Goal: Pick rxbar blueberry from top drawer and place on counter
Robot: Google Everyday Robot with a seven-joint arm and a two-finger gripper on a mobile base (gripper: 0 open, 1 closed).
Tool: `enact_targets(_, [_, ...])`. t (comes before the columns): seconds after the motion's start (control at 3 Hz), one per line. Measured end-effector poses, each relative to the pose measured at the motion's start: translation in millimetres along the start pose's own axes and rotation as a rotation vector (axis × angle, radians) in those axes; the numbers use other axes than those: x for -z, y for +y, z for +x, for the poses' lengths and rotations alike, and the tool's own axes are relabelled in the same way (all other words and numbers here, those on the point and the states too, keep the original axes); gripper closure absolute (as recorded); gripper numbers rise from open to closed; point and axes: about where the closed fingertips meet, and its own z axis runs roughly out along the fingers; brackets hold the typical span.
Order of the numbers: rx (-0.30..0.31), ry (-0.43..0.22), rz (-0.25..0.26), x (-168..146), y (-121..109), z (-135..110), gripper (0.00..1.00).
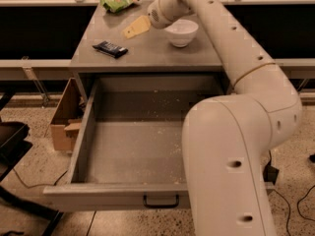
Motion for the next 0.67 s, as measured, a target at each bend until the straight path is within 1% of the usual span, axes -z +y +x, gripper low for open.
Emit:
enact_targets(0.33, [-0.099,-0.092,0.108,83.5,-34.8,6.4,0.00])
enact_targets(0.67, [-0.218,-0.254,0.275,206.6,-49.1,-3.8,0.00])
